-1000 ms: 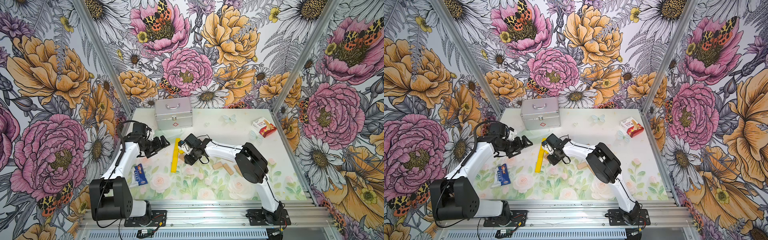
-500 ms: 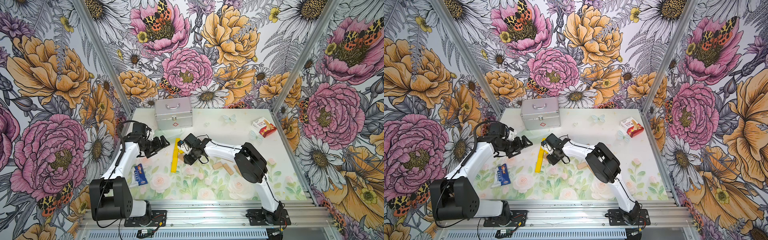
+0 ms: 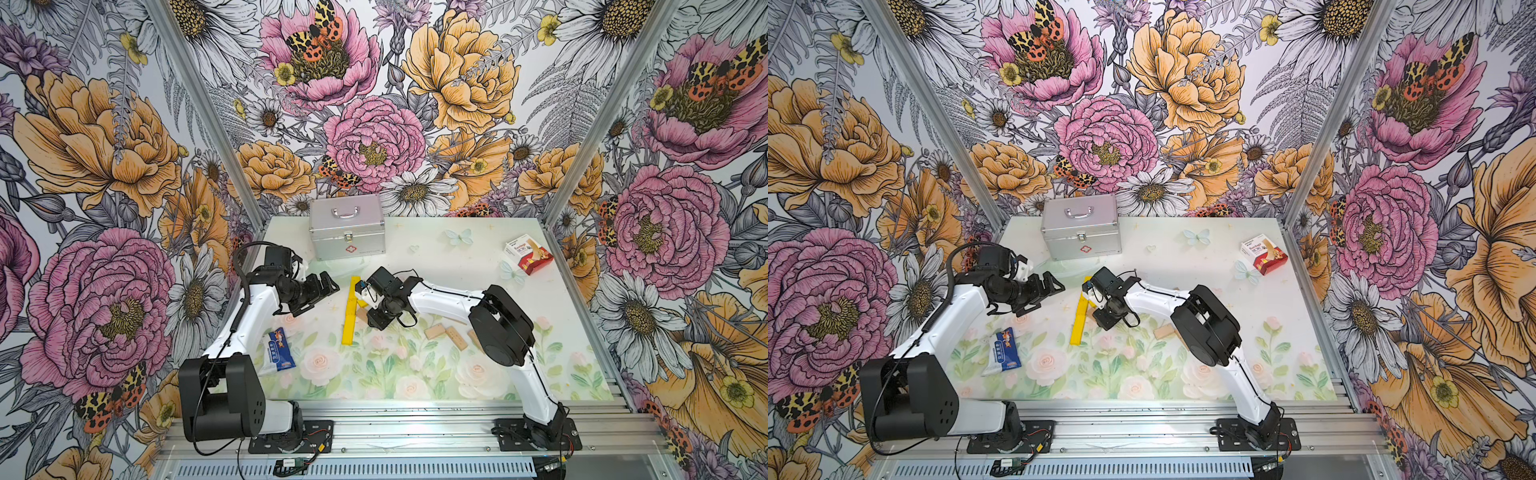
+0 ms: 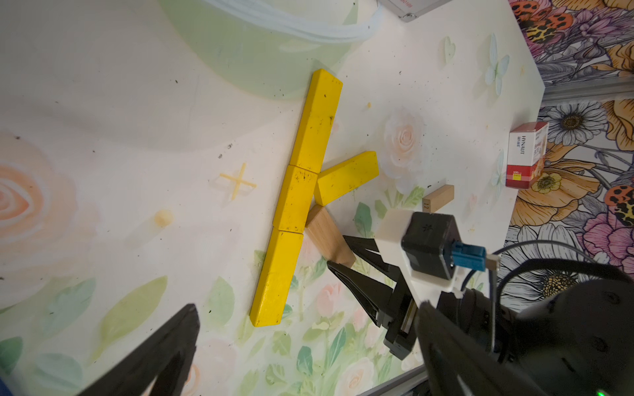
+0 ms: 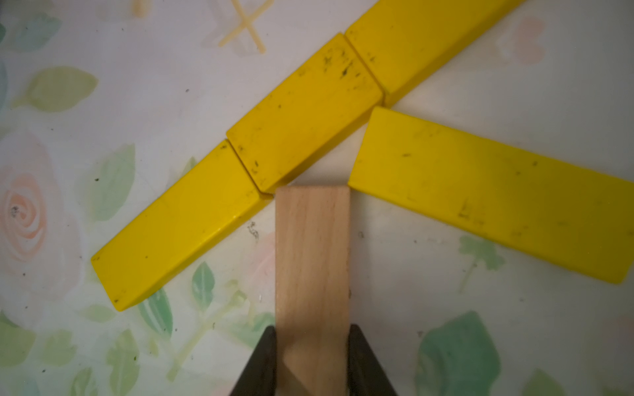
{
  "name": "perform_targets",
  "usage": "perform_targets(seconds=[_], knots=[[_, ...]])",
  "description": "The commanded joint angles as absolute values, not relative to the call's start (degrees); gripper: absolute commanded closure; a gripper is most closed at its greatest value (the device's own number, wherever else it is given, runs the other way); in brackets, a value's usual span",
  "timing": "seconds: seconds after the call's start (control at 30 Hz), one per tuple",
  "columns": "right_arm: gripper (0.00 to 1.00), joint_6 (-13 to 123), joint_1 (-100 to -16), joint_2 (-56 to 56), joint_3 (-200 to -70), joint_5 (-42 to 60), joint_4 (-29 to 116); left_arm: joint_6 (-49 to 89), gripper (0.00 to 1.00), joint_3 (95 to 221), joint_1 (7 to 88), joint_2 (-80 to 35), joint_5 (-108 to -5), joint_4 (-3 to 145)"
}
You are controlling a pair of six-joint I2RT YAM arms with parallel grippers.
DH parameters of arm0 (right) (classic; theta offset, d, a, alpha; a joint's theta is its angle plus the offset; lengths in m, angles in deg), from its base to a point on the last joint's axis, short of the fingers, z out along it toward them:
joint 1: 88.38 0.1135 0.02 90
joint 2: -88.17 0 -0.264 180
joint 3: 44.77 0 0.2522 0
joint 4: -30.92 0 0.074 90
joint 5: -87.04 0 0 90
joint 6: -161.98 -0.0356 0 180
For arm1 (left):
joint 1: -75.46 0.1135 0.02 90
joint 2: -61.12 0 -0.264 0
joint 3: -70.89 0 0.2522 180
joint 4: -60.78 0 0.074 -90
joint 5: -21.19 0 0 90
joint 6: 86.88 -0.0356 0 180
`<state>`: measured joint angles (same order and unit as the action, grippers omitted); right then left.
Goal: Assemble the letter k with building blocks
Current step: Assemble the building block at the center of the board.
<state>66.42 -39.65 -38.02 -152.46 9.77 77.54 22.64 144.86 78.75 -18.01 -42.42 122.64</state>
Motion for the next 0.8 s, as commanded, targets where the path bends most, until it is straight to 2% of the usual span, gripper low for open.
perform_targets(seconds=[0.0, 0.17, 0.47, 0.77], knots=[[1.0, 66.0, -39.3, -39.4, -153.1, 10.2, 77.2, 21.4, 0.01, 144.1, 79.5, -17.4, -40.8, 121.6], [1.0, 66.0, -39.3, -39.3, -152.9, 10.1, 77.2, 21.4, 0.01, 144.2, 79.5, -17.2, -40.7, 121.5], [0.82, 66.0, -39.4, -38.2, -152.3, 9.4, 77.2, 21.5, 0.01, 144.6, 79.5, -17.4, -40.5, 121.5], [0.7, 66.5, -39.3, -36.8, -152.0, 9.2, 77.1, 21.8, 0.01, 144.6, 79.5, -16.8, -40.4, 121.5]])
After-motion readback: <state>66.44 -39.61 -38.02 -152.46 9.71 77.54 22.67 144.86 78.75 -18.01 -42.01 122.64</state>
